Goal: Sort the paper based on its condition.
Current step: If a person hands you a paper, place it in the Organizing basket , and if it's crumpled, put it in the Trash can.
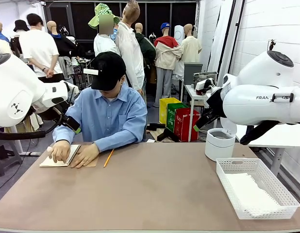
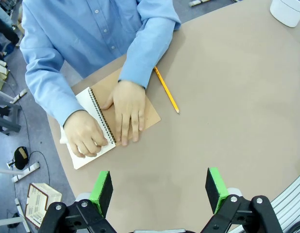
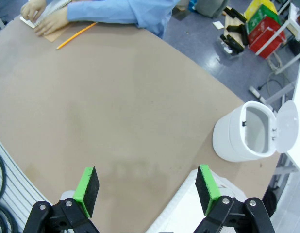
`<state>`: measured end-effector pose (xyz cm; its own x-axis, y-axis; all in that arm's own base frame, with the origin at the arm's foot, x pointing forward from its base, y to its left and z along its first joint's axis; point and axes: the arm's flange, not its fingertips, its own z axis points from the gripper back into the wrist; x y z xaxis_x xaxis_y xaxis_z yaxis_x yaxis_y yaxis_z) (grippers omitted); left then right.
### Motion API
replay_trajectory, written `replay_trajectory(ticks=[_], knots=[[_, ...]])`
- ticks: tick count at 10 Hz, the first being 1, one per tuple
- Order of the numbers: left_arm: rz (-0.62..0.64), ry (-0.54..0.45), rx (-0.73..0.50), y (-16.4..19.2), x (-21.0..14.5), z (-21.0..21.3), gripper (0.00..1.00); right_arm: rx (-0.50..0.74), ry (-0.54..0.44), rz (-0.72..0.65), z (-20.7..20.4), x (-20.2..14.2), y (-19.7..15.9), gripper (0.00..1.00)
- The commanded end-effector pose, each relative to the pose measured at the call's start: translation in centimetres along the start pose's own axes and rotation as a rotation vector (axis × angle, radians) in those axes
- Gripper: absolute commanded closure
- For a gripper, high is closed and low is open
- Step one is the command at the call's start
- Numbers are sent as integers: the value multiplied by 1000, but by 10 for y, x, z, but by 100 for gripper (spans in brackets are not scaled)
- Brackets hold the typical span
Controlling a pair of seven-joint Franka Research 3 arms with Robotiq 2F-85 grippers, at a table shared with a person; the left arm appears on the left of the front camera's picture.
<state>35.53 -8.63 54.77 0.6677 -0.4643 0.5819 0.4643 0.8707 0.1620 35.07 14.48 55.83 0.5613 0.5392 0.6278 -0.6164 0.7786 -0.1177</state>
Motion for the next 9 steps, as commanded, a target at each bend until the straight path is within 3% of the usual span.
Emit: replay_trajectory(ticks=[1,9], knots=[[1,2,-1,1,0,-1,0,1,-2,-4,1,0,-2,0],[1,2,-1,1,0,-1,0,1,-2,-4,1,0,-2,0]])
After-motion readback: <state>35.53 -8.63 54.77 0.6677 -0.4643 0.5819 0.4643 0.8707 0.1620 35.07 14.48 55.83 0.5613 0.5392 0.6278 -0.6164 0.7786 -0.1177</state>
